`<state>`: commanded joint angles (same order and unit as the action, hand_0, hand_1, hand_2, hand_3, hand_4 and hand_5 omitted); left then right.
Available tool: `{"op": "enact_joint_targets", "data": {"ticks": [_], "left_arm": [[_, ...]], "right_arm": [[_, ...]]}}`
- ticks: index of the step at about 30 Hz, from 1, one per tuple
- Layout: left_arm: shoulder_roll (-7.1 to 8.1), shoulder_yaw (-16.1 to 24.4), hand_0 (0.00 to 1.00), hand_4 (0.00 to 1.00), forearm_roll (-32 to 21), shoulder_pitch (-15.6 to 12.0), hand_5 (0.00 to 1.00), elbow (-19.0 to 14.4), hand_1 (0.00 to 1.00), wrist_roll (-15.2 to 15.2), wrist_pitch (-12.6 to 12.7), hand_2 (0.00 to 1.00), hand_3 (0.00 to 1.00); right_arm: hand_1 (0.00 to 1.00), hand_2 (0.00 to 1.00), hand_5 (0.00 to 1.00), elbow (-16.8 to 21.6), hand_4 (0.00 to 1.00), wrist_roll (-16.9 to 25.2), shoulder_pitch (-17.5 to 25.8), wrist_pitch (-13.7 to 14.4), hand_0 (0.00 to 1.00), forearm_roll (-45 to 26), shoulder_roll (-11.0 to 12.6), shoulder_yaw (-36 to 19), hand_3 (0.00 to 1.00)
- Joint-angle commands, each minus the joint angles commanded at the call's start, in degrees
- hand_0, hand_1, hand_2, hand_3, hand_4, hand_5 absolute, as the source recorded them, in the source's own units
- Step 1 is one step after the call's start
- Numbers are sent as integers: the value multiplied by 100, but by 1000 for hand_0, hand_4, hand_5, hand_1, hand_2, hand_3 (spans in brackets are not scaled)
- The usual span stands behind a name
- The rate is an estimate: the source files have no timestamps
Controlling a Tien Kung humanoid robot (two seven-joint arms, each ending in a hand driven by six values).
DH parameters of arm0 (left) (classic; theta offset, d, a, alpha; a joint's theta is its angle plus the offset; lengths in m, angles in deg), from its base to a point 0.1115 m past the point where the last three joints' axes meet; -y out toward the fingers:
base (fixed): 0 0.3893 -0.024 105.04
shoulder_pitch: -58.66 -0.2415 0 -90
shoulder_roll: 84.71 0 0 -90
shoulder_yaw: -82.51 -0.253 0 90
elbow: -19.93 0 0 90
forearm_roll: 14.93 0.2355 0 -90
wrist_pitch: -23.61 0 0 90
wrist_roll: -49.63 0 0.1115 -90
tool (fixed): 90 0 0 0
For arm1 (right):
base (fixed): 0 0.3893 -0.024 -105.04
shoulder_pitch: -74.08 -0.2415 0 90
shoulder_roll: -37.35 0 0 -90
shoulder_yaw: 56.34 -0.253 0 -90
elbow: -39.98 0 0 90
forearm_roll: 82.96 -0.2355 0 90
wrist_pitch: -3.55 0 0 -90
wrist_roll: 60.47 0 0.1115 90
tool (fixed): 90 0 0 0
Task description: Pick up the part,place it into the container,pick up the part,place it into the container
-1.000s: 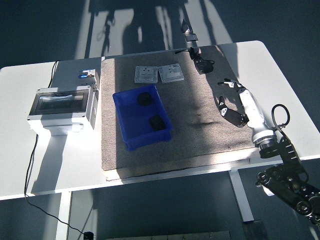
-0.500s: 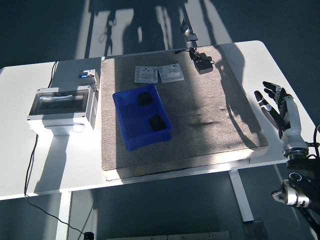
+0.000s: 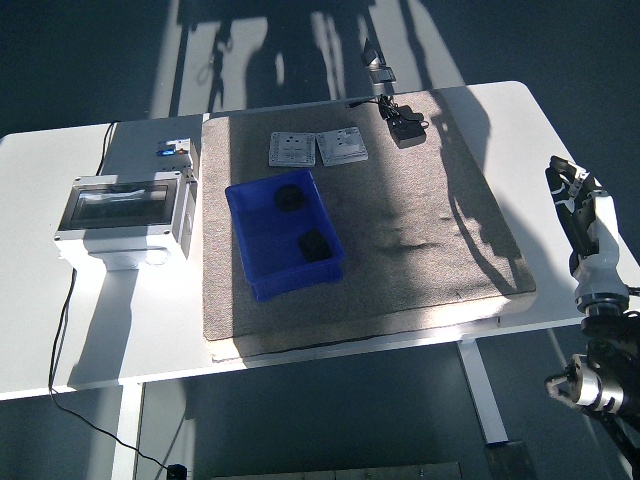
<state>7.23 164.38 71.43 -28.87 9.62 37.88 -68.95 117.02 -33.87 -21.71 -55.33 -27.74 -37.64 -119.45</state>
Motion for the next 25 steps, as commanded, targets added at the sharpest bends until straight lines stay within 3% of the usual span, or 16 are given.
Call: {"op": "enact_joint_targets", "data": {"ticks": [4,9,25], "left_arm": [[129,114,718,872,366,102,998,0,721,-147,-200,736,690],[172,194,723,892,585,143,998,0,727,-241,-333,738,667],[146,248,728,915,675,168,998,0,729,-211,-324,740,664]], "right_arm": [[832,815,801,-93,998,-274,38,145,918,-12,-12,-57,776],[844,821,805,-129,998,-368,45,188,930,-11,-32,-148,789],[852,830,828,-195,998,-429,51,112,938,33,-59,-211,797]]}}
